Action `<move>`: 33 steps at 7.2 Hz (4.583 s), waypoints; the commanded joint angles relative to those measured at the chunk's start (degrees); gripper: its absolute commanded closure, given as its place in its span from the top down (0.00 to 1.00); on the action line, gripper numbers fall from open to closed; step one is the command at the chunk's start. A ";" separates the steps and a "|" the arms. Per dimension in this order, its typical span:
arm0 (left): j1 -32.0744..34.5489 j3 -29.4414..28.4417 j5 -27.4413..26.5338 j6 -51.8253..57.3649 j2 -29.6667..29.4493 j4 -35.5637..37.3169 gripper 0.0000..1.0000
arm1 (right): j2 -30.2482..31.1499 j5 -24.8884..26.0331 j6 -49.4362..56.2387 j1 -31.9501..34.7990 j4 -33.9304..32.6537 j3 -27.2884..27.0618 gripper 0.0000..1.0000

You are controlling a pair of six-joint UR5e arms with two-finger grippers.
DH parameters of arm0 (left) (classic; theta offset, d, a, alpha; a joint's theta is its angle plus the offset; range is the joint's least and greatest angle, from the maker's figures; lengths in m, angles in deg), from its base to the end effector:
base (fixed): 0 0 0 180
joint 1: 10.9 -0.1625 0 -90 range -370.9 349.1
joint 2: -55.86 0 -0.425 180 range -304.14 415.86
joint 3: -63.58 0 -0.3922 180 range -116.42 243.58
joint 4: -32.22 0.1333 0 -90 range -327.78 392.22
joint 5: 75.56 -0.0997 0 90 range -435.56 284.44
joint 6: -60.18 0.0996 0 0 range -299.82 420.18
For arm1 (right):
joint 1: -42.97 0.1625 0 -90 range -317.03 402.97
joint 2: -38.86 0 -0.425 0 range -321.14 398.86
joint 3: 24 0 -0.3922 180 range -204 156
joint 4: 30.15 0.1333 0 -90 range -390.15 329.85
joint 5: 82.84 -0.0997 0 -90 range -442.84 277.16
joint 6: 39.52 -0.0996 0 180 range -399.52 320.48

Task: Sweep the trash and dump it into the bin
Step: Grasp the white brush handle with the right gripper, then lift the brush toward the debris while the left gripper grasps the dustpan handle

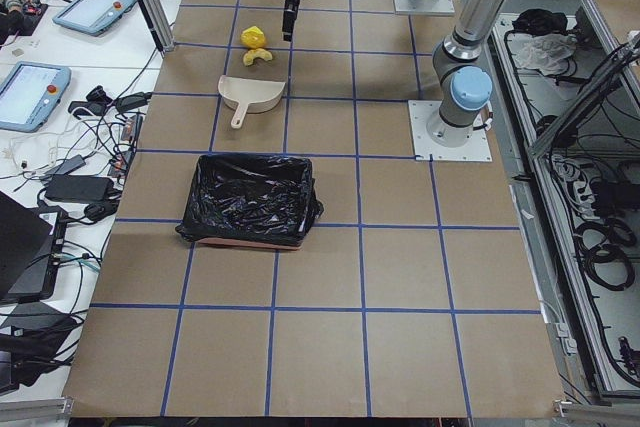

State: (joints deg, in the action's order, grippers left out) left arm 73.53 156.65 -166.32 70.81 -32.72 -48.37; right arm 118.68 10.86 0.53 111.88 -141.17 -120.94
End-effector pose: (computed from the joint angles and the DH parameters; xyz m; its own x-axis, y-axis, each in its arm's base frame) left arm -0.0834 -0.5042 0.4909 -0.9957 0.0848 -0.0378 0.0890 0.9875 -0.1303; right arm -0.0818 -0.5646 0.3730 -0.9425 -0.3210 0.0930 -0.3233 0.9462 -0.0106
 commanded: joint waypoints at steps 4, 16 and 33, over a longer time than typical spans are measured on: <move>0.03 0.98 -0.21 0.36 -0.53 0.00 1.00 | -7.91 -3.26 1.27 -3.17 -6.06 -3.96 0.99; 0.39 1.24 -0.21 0.36 -0.71 0.00 1.00 | -9.68 -1.94 -0.84 -3.08 -1.57 -6.33 0.75; -9.72 -5.14 6.39 78.32 -18.43 13.80 1.00 | -9.15 -6.07 -32.65 15.71 7.92 2.19 0.00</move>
State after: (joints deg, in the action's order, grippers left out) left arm 64.47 154.53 -159.93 138.22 -47.11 -34.58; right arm 109.58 5.28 -29.80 125.48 -133.20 -119.10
